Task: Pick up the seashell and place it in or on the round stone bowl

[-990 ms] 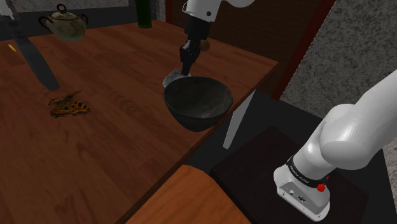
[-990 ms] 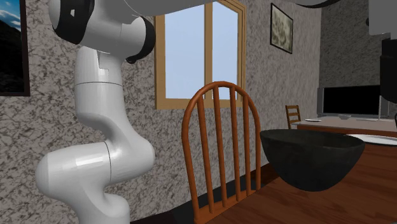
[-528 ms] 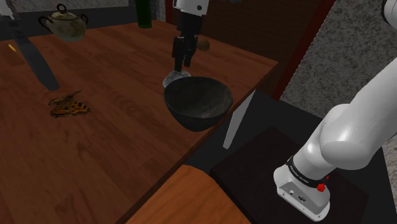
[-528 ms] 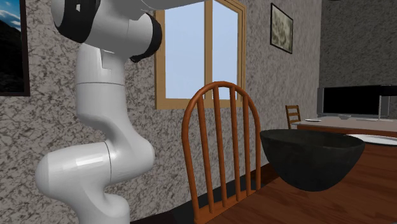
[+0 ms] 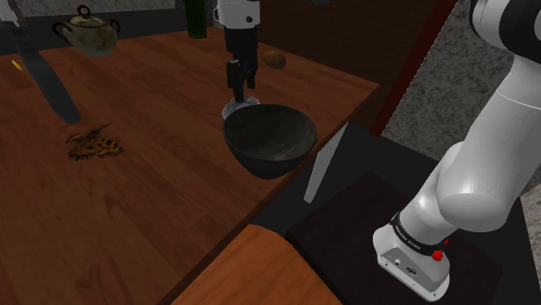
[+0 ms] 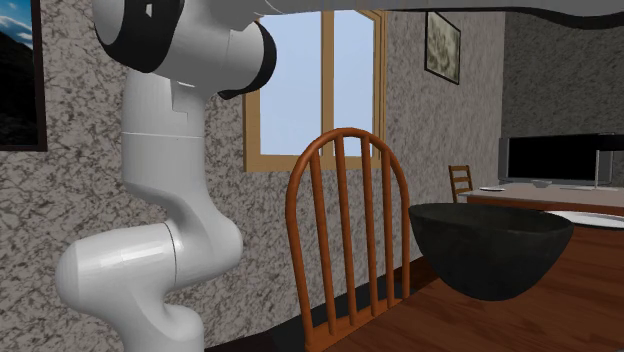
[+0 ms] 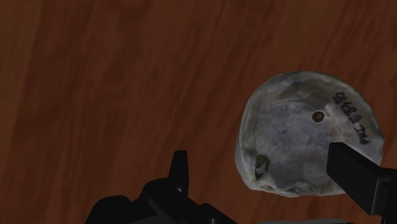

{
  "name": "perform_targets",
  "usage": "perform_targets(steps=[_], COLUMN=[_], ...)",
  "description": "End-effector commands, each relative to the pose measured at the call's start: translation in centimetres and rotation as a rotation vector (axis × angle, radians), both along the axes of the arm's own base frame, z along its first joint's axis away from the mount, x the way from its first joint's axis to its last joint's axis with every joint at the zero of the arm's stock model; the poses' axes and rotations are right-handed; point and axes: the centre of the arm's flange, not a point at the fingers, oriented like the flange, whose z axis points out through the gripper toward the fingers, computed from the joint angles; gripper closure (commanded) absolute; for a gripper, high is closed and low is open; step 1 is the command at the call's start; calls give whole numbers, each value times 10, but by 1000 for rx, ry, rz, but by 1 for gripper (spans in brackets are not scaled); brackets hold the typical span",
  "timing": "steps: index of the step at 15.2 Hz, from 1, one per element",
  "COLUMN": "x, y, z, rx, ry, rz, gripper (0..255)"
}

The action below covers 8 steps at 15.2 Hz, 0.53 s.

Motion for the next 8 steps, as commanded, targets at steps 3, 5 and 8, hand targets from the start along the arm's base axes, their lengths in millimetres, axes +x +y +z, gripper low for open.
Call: perform_targets(steps=[3,5,8], x=[-1,-1,-1], y=[0,0,0], z=[-12,-12,-12], rx=[-1,-1,-1], ry=[0,0,0], rz=[0,0,0], gripper=[0,0,0])
